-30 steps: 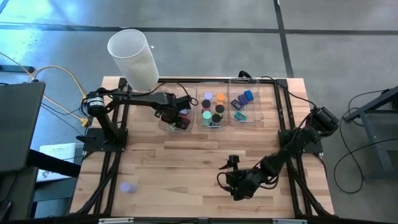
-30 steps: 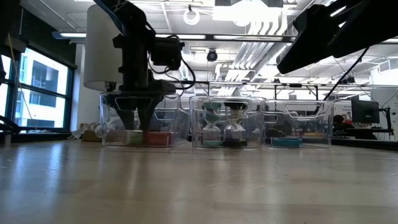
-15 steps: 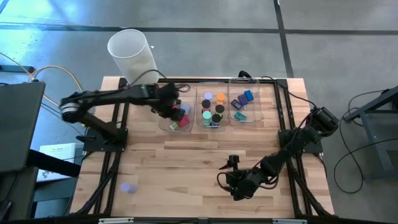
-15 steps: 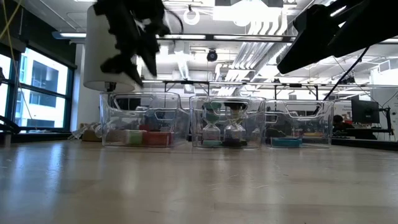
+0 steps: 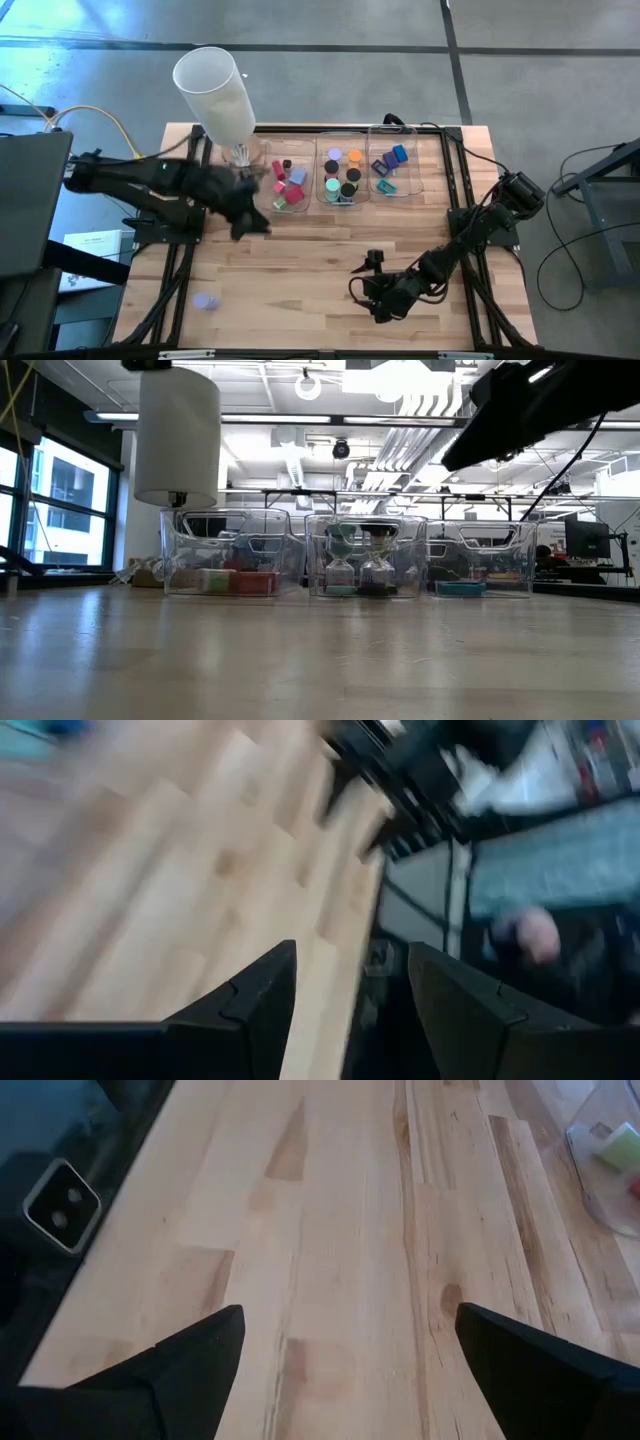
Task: Pick & Place Office items
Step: Put the violet hourglass into the middle transparent bin
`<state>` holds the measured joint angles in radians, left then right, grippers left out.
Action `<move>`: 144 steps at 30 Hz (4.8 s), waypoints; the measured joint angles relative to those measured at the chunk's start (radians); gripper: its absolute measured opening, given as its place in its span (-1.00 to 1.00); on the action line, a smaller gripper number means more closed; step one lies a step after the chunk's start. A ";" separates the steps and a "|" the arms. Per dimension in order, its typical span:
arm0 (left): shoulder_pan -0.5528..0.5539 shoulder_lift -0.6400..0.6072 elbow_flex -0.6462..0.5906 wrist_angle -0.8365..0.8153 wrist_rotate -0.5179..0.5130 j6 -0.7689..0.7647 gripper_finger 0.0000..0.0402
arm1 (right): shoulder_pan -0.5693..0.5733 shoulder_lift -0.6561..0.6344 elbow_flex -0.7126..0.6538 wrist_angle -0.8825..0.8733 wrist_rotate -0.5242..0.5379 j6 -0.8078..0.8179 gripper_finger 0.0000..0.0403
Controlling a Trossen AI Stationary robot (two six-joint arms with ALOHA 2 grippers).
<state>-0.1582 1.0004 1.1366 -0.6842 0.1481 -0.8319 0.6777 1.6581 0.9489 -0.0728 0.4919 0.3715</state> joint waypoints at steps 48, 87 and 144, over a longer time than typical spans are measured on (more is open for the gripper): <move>-0.085 0.309 -0.002 0.226 0.066 -0.003 0.50 | -0.012 0.000 0.000 0.054 -0.073 0.043 0.75; -0.522 0.607 0.075 -0.009 -0.202 -0.076 0.36 | -0.030 0.001 0.000 0.197 -0.030 -0.002 0.75; -0.479 0.617 0.087 -0.087 -0.125 -0.328 0.60 | -0.031 0.001 0.000 0.190 -0.023 -0.002 0.75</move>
<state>-0.6376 1.6176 1.2235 -0.7714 0.0233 -1.1602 0.6472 1.6592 0.9489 0.1169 0.4694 0.3691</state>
